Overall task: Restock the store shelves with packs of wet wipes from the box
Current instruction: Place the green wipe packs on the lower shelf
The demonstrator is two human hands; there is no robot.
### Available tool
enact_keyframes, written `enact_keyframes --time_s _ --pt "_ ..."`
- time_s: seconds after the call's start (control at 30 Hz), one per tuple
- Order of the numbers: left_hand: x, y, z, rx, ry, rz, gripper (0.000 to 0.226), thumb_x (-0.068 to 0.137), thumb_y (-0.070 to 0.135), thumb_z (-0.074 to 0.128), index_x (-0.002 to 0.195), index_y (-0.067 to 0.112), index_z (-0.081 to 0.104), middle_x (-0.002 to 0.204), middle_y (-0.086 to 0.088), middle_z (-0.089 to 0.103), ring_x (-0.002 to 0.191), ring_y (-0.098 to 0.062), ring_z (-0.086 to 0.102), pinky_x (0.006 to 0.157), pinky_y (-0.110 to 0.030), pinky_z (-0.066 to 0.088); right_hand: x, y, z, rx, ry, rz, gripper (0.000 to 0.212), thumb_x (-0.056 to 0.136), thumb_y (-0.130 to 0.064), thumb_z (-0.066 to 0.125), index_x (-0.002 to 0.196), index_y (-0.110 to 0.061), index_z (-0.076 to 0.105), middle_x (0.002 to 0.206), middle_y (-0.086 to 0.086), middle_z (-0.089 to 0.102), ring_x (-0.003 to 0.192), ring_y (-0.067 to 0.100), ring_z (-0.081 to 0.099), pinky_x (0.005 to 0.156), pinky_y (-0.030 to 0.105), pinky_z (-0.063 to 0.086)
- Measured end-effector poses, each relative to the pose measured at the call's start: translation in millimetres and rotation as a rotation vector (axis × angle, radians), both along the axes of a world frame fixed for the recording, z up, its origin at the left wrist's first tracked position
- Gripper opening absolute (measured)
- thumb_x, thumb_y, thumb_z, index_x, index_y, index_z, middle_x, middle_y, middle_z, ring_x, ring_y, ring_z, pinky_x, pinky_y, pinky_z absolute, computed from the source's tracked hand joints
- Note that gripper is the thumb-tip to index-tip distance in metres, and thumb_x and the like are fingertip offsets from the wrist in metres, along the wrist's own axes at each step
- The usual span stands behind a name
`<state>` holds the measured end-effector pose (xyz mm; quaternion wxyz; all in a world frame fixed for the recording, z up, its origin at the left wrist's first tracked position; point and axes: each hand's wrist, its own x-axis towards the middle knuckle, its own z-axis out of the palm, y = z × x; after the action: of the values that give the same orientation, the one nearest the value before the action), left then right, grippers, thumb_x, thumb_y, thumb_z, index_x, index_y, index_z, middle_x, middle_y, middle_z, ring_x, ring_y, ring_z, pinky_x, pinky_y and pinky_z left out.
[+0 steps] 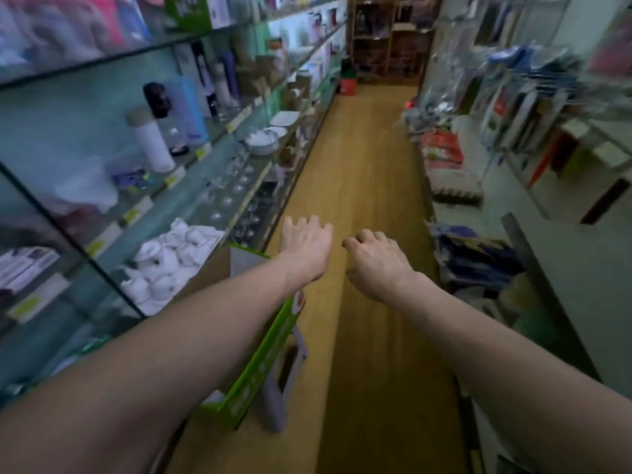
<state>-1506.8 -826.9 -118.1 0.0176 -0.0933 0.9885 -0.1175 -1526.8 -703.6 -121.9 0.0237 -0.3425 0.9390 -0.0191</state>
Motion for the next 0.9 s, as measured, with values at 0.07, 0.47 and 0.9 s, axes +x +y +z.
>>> enact_keyframes --time_s 0.07,0.47,0.9 --pt "11 -39 -15 0.007 -0.043 0.042 0.038 0.091 0.026 0.057 0.127 0.017 0.048 0.128 -0.011 0.048 0.121 -0.030 0.046 0.101 -0.046 0.031 5 -42 -18 0.025 -0.044 0.042 0.044 0.094 -0.024 0.054 0.136 -0.014 0.044 0.132 0.013 0.046 0.122 0.033 0.043 0.099 0.042 0.039" --pt "96 -225 -153 0.090 -0.383 0.292 0.046 0.090 0.029 0.061 0.132 0.017 0.045 0.134 -0.010 0.045 0.125 -0.028 0.044 0.103 -0.042 0.031 65 -225 -162 0.188 -0.366 0.211 0.039 0.095 -0.019 0.042 0.134 -0.016 0.044 0.135 0.012 0.041 0.125 0.034 0.038 0.100 0.044 0.034" --pt "167 -287 -286 0.126 -0.767 0.300 0.047 0.094 0.022 0.053 0.139 0.021 0.040 0.141 -0.010 0.036 0.131 -0.029 0.032 0.106 -0.043 0.027 142 -294 -288 0.358 -0.620 0.319 0.048 0.096 -0.043 0.047 0.135 -0.014 0.043 0.132 0.013 0.045 0.119 0.029 0.043 0.098 0.042 0.037"
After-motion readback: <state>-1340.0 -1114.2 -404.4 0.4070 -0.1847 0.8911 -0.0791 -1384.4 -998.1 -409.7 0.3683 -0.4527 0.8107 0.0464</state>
